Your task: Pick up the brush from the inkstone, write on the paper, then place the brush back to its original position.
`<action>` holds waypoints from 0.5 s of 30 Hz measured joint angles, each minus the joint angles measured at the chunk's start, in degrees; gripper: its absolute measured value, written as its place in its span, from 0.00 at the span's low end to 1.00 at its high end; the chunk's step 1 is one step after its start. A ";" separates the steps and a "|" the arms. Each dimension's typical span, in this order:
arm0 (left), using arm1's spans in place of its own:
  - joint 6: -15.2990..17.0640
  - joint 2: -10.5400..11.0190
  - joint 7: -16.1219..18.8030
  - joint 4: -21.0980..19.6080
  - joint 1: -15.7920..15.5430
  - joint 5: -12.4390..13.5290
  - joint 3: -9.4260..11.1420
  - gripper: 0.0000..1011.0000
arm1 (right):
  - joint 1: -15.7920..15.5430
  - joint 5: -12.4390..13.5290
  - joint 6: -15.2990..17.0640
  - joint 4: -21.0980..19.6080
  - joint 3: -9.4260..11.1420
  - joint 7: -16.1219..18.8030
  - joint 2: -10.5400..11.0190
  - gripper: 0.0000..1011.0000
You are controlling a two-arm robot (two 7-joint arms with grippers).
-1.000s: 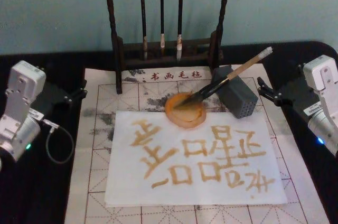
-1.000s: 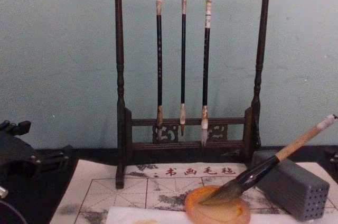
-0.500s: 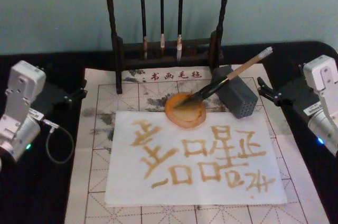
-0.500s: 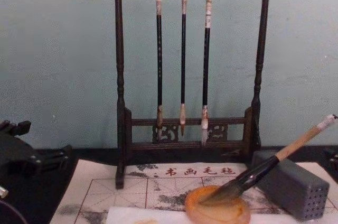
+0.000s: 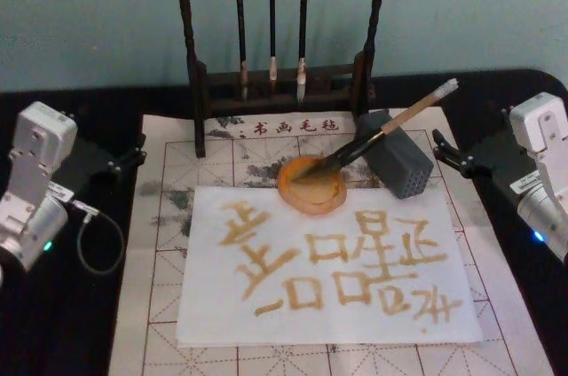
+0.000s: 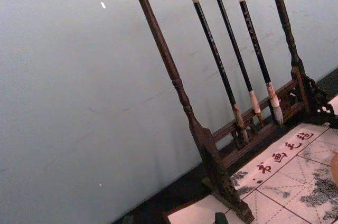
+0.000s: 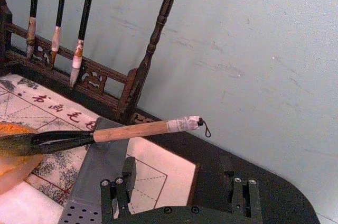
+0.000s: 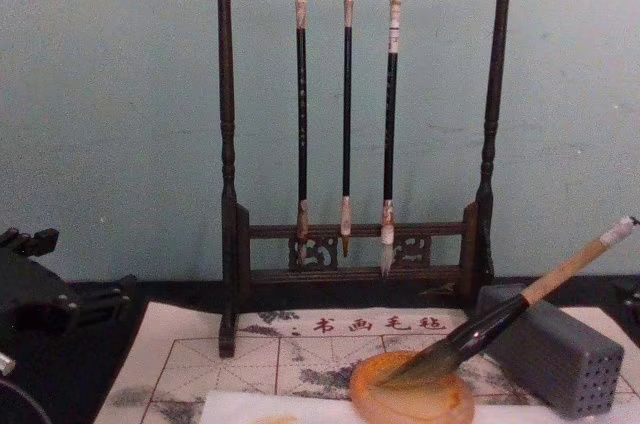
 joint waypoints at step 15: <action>0.00 0.00 0.00 0.00 0.00 0.00 0.00 0.99 | -0.10 0.00 0.01 -0.04 0.15 0.10 -0.06 0.99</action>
